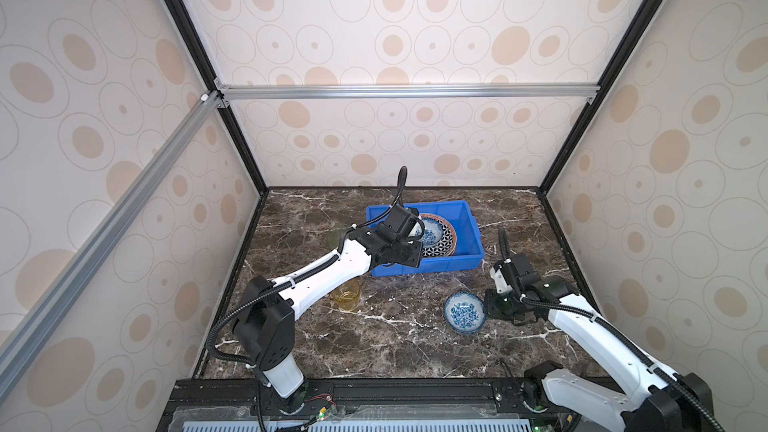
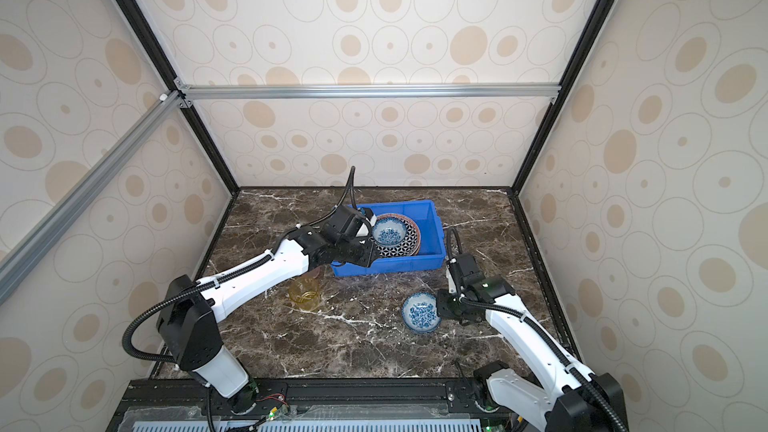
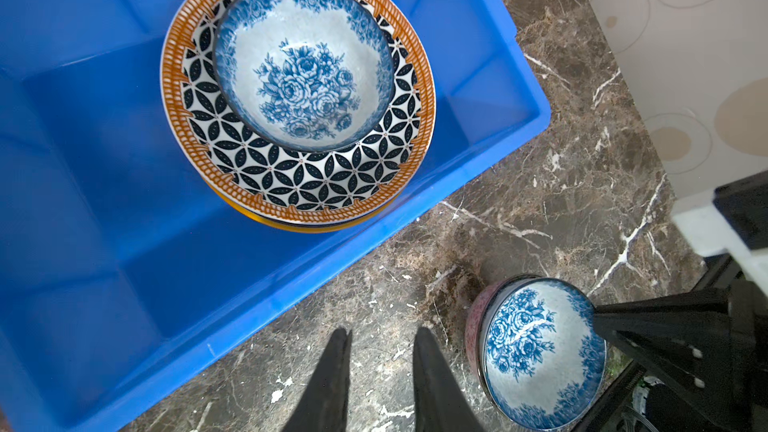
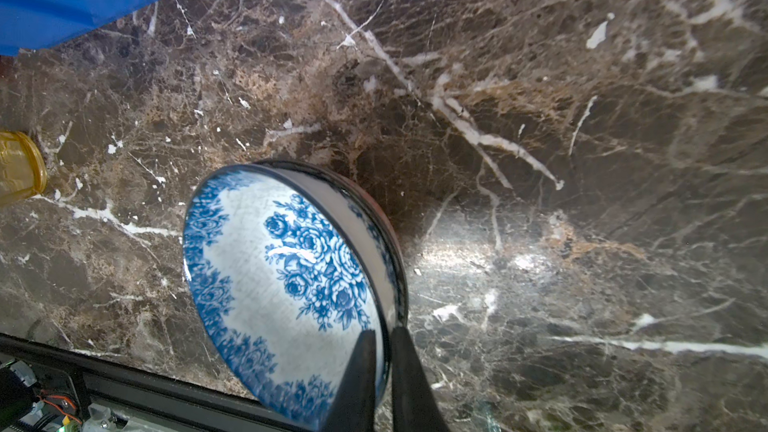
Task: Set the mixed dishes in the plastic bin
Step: 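Move the left gripper back to the floral bowl held by the right gripper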
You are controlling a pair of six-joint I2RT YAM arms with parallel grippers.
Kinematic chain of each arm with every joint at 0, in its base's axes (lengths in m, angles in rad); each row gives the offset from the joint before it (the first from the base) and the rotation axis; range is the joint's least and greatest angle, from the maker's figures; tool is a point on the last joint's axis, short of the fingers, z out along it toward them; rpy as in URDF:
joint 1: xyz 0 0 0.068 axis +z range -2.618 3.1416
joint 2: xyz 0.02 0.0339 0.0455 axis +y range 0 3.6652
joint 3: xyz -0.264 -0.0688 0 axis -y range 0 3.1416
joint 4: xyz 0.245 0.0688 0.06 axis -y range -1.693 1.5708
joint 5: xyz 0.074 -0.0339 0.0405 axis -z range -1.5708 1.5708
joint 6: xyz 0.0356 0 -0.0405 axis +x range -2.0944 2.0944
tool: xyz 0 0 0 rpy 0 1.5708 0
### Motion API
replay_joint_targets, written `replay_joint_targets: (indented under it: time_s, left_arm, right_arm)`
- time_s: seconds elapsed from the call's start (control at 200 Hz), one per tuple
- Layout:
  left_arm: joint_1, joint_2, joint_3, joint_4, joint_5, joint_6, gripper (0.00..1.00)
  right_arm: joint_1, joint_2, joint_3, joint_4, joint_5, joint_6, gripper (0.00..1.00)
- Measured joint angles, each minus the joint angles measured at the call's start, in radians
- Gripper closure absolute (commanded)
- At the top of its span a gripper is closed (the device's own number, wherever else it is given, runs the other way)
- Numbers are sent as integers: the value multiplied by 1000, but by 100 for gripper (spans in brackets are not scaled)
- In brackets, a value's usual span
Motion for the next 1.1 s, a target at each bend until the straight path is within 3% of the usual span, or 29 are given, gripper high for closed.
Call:
replay_joint_targets:
  time_s: [0.355, 1.101]
  left_arm:
    - [-40, 16, -19, 0, 16, 0, 73]
    - [-100, 77, -19, -29, 40, 0, 72]
  right_arm:
    - [0, 10, -5, 5, 0, -1, 93]
    - [0, 37, -37, 58, -2, -4, 94]
